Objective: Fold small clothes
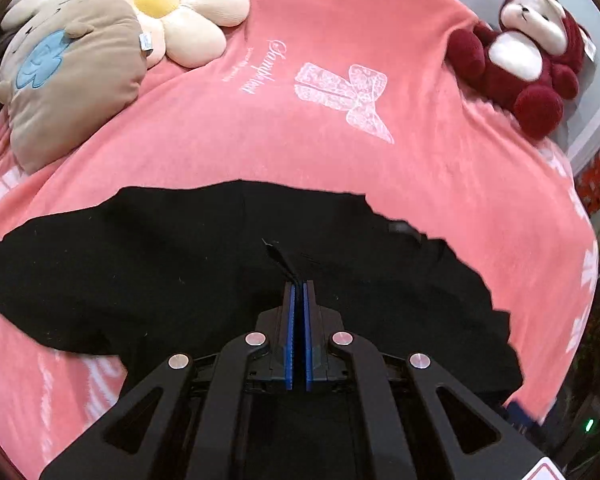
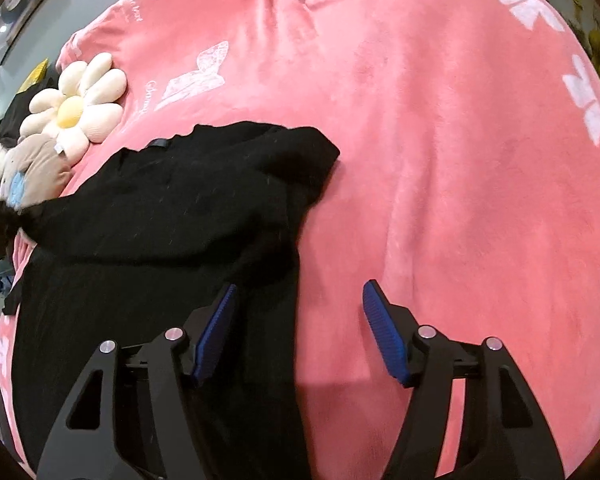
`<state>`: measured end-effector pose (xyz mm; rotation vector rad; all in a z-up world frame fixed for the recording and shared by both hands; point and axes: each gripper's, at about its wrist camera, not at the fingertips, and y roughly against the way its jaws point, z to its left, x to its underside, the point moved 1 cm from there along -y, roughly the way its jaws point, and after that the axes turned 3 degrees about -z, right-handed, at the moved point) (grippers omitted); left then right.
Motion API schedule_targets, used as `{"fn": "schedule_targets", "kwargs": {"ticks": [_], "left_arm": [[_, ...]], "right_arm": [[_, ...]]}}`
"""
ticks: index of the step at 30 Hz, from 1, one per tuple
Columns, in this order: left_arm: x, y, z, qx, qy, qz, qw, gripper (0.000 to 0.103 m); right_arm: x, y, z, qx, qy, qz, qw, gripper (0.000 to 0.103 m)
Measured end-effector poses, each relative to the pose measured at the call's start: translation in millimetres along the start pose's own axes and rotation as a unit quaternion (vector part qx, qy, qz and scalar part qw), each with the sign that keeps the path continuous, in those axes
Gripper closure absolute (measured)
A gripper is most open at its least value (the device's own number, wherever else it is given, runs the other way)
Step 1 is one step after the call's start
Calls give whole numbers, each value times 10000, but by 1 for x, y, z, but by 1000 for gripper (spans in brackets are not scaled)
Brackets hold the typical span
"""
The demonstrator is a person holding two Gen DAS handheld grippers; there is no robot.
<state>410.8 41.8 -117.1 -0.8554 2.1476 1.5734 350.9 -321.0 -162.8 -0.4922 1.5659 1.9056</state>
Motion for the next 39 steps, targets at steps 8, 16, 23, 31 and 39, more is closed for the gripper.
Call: {"fn": "schedule_targets", "kwargs": {"ticks": [8,16,23,31,39], "left_arm": [[-8,-7,-12,-29,-18,-164,9999,101],[-2,-18,-6,-156,-105,101,9998,101],[30,-38,-8,-476,-543,332,9968,99],[24,-36,-4,-393,-462,457,9971,99],[9,-19,-7,-463,-741,13,9962,102]], "right_arm": [[-12,-10,22,-415,-470,51,9980,39],[-9,6,-29,348,-738,-62,9966,96],[4,11,-43,107,-866,123,9961,85],[-67,-15,-20,-376,-589,-41,9975,35],[-117,-43,-5,-311,-321,-344,9984,96]]}}
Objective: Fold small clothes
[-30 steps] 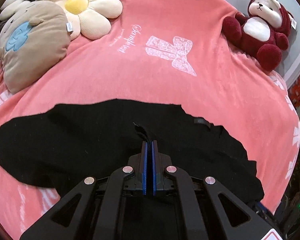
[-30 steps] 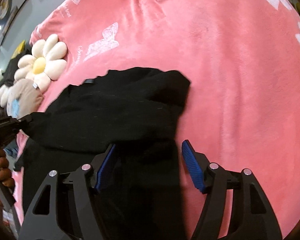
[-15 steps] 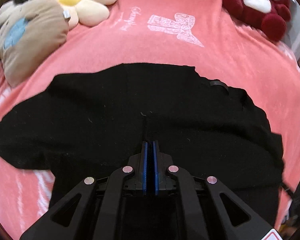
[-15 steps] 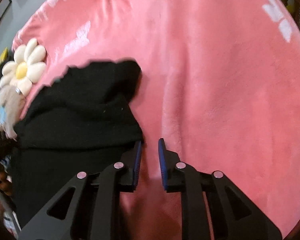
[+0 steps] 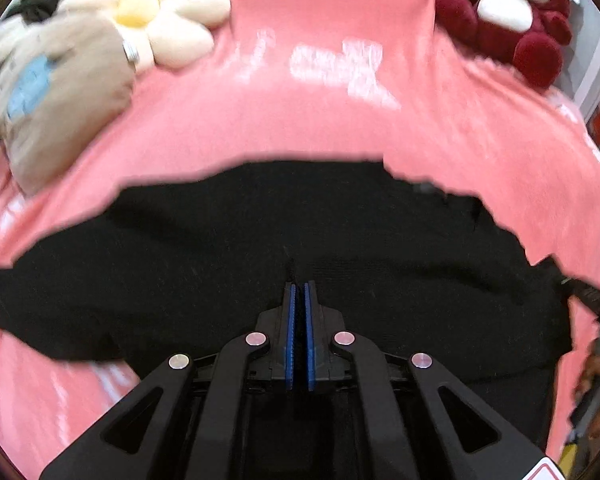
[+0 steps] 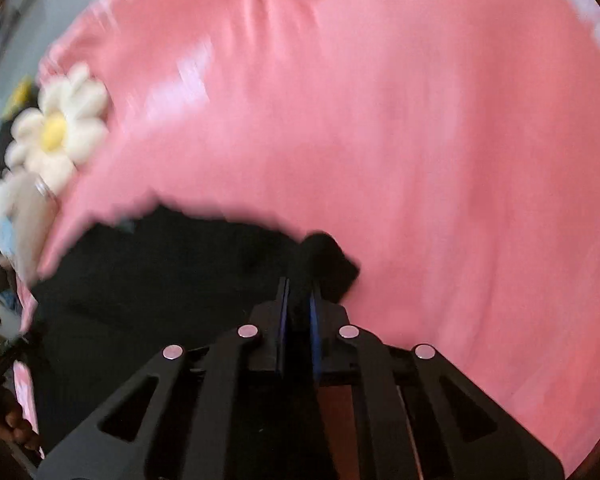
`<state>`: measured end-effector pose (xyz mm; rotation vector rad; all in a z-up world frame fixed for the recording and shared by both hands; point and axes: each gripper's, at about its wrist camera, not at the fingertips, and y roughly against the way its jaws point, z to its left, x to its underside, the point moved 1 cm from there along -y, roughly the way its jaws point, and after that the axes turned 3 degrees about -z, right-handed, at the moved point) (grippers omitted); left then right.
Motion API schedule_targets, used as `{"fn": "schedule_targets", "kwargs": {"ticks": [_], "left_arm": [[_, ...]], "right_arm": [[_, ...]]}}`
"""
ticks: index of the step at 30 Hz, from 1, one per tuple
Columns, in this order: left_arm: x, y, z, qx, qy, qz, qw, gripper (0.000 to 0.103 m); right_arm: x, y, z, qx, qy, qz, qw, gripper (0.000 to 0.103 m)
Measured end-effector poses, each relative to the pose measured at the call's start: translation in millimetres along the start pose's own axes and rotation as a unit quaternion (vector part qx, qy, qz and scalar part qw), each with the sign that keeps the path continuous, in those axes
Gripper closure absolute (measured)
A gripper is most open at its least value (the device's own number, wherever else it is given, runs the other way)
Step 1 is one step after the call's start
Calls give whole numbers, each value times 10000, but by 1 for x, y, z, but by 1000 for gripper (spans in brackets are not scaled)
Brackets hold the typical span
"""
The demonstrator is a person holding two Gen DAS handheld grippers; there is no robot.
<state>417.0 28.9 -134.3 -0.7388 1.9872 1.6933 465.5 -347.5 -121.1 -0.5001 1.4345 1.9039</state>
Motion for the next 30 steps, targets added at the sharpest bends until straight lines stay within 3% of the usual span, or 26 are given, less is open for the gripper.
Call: {"fn": "schedule_targets", "kwargs": {"ticks": [1,2,3,4,6,8,9,10,12,15,17,18,20,21,22,25,28,30], "left_arm": [[-4,2,2,-84,-25,-97,9999,102],[-8,-1,6,-170,-33,-115,9998,102],[-8,-7,9,-220,-51,-27,9997,102],[-6,-17,12,-283,-81,185,9994,102],[1,-28,17,-340,-27,429,9985,102],[6,-18,21,-150,73,346,9993,98],[8,-13,21,-20,130,361,9993,83],[10,-8,20,143,212,386,9989,58],[16,-1,19,219,318,320,9987,38],[23,-11,11,380,560,570,9961,34],[22,-13,7,256,544,419,9973,34],[20,-15,4,252,537,400,9974,37],[14,-18,2,218,552,356,9976,65],[11,-21,2,260,528,419,9974,96],[8,-24,2,259,514,520,9970,103],[-1,-21,9,301,579,402,9971,103],[-15,-2,22,61,469,-50,9989,103],[-17,-2,33,-102,542,-115,9984,103]], "right_arm": [[-6,4,2,143,108,-264,9995,96],[-7,-4,0,349,214,-197,9990,95],[-4,-21,-5,420,252,187,9986,84],[1,-37,-16,541,135,618,9965,83],[11,-16,-31,551,-124,399,9976,82],[24,12,-36,354,-249,275,9987,74],[35,28,-35,264,-247,230,9991,58],[53,47,-30,223,-84,151,9996,51],[81,61,-17,214,250,312,9990,51],[111,58,-1,155,437,482,9978,51],[117,57,8,152,453,470,9978,51],[115,52,10,196,476,451,9977,51],[106,54,19,183,387,232,9988,51],[102,59,20,145,347,146,9992,51],[94,59,25,102,313,107,9994,51],[84,64,28,116,290,14,9995,51],[89,78,11,319,123,-9,9994,46],[102,85,-5,454,20,67,9989,45]]}}
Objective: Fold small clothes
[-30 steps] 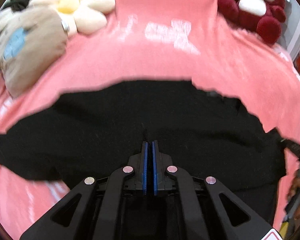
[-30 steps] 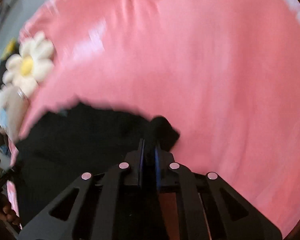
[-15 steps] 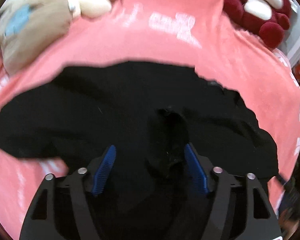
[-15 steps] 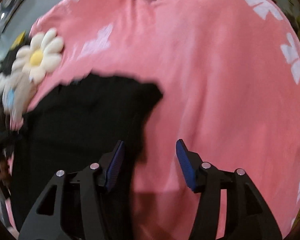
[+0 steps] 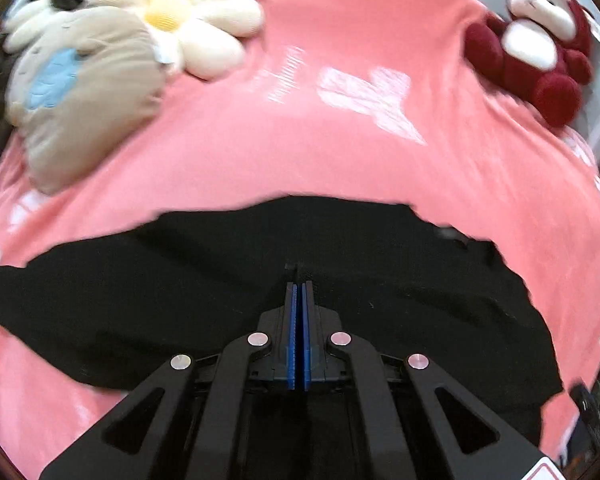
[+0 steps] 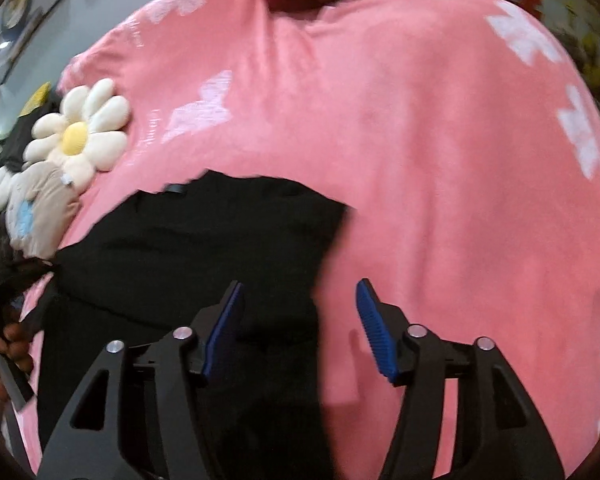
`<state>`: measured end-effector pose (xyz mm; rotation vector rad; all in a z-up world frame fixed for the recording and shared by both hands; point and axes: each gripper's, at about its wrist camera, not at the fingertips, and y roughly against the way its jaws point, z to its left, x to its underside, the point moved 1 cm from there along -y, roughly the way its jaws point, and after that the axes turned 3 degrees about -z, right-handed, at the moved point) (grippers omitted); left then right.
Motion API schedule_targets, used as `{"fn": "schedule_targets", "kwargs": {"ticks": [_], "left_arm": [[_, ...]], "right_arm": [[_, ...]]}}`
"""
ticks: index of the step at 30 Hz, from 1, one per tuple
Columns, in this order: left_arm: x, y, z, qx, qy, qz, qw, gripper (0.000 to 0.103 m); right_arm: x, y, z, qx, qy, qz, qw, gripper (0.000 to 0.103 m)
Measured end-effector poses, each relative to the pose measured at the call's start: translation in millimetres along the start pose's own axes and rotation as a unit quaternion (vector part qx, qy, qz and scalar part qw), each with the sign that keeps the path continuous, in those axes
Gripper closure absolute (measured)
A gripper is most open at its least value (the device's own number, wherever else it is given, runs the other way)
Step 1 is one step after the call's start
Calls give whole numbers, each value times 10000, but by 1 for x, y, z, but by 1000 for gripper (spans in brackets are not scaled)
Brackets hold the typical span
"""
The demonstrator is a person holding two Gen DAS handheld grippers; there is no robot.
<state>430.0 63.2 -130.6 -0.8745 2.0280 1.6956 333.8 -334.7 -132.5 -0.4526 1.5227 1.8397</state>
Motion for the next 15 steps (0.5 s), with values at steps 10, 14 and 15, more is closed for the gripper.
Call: {"fn": "schedule_targets", "kwargs": {"ticks": [10,14,15], "left_arm": [[35,18,11,306,-135,261,9991,53],[60,41,8,307,-404,297,9983,48],[68,45,6,307,-470,372,9977,48]], "right_arm": [[104,46,-24,-157,-98,1160,9931,45],[129,55,-15,-316,35,1447,9890,57],[129,55,-14,-308,137,1431,9891,74]]}}
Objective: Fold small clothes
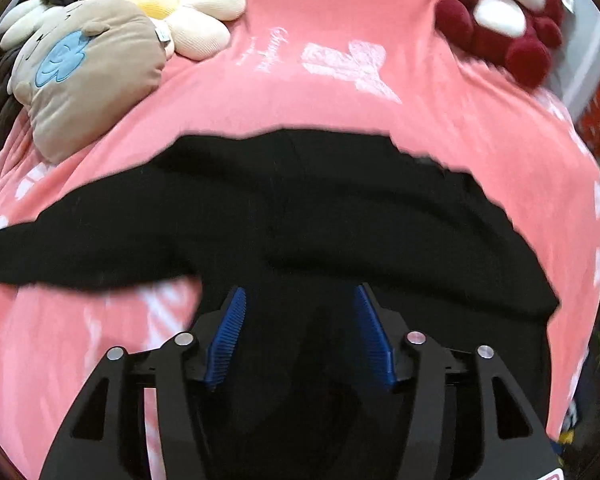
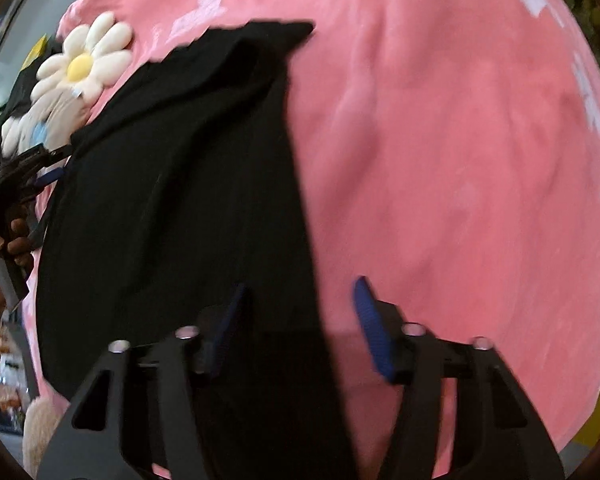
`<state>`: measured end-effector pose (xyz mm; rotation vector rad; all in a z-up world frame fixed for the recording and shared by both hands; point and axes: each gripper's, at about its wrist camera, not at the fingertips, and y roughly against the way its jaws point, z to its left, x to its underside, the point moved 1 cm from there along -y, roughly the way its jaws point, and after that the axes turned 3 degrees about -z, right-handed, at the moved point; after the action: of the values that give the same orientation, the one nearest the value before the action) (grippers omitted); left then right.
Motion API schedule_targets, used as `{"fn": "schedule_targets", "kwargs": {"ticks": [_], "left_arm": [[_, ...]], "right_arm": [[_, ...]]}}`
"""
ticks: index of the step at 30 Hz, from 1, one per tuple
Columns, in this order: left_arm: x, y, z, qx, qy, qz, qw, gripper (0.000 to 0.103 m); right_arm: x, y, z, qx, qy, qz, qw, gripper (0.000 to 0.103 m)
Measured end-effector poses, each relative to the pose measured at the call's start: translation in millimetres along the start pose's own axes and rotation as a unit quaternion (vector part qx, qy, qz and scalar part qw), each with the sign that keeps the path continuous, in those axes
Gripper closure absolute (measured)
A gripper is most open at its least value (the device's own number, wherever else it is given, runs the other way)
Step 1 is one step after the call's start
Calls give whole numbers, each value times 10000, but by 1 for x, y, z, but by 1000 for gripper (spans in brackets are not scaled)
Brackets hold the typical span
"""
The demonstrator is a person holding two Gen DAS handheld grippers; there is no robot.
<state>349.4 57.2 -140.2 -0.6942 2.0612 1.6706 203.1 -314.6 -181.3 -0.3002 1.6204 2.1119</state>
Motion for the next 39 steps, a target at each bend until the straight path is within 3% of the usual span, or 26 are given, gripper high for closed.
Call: {"fn": "schedule_targets", "kwargs": {"ticks": [1,5,7,8,10,12,15,17,18,20,21,23,26,29,32,35,36,37,38,39], "left_arm": [[8,3,-3,7,-44,82,10000,48],[47,17,-10,39,-110,458,9989,48],[63,28,-14,24,-197,462,9987,48],[69,33,-15,27,-228,457,9987,48],[81,42,-21,123,-288,506,9982,48],[89,48,-27,213,-333,541,9978,48],[100,55,-37,361,-285,594,9972,48],[106,57,-45,418,-278,644,9967,48],[108,60,-49,421,-320,634,9966,48],[109,64,-56,445,-392,582,9965,48],[109,65,-59,460,-461,572,9962,45],[111,66,-63,433,-586,560,9958,43],[112,62,-62,434,-742,596,9945,43],[114,53,-58,424,-700,657,9945,43],[114,50,-60,368,-665,604,9953,43],[108,50,-65,329,-677,568,9955,43],[103,50,-64,377,-625,563,9957,43],[97,51,-64,441,-577,544,9959,42],[84,51,-62,524,-517,476,9962,41],[74,50,-61,560,-463,402,9965,37]], "right_arm": [[-2,3,-1,9,16,48,10000,100],[14,24,-18,303,-61,189,9993,101],[29,23,-34,822,-244,387,9956,101],[30,31,-37,832,-389,286,9954,100],[20,52,-34,445,-698,-128,9965,97],[2,60,-14,344,-348,-403,9980,92],[-48,37,27,167,309,-677,9971,55],[-75,11,39,169,466,-733,9961,55],[-84,-1,40,168,449,-687,9965,58],[-100,-38,39,328,502,-350,9976,79],[-101,-51,35,477,563,-174,9971,98],[-102,-47,19,514,467,-283,9972,100],[-99,-14,-9,979,32,-714,9926,103],[-98,-8,0,567,17,-766,9954,98],[-100,-22,32,269,493,-670,9962,97],[-102,-55,28,628,645,-352,9953,103],[-103,-52,22,733,492,-458,9950,103],[-107,-42,14,1114,323,-572,9916,100],[-112,-30,10,1206,163,-784,9895,100],[-118,-20,7,1001,-13,-933,9906,98]]}}
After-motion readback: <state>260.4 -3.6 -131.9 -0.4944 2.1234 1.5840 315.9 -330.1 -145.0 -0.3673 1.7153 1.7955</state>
